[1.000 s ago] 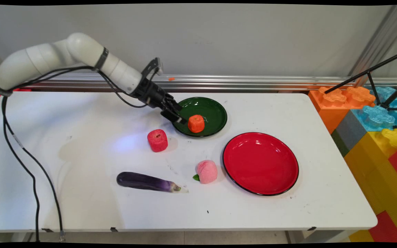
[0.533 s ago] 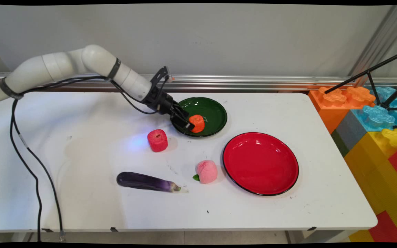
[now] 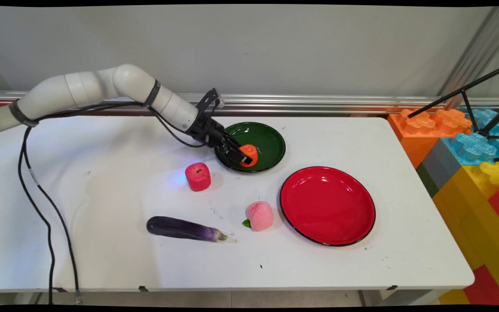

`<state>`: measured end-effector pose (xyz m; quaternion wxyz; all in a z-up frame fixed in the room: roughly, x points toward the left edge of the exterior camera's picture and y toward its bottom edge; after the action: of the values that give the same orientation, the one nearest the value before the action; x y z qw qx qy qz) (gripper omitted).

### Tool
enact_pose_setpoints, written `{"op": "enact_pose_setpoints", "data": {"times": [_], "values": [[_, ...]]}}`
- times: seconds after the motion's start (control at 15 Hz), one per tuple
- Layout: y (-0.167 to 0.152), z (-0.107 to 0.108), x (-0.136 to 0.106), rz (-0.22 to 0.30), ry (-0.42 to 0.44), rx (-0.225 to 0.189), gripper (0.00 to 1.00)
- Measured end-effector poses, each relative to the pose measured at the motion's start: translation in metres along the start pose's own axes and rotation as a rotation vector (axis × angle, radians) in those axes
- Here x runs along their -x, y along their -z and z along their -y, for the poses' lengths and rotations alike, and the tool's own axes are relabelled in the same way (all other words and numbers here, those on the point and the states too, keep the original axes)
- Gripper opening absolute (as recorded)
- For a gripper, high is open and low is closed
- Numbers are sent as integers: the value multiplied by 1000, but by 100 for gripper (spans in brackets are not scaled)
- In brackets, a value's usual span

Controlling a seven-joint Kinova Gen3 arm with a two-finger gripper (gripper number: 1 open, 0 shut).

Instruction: Place the picked object on the table

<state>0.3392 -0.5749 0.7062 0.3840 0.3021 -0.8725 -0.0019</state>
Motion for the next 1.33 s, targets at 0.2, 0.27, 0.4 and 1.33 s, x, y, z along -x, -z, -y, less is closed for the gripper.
{"op": "enact_pose_setpoints", "data": {"times": [0.2, 0.27, 0.4, 1.33], "values": [[-1, -1, 1, 1, -6, 2, 0], [0, -1, 1, 1, -7, 3, 0], [3, -2, 0, -1, -13, 7, 0], [76, -36, -48, 3, -319, 192, 0]]}}
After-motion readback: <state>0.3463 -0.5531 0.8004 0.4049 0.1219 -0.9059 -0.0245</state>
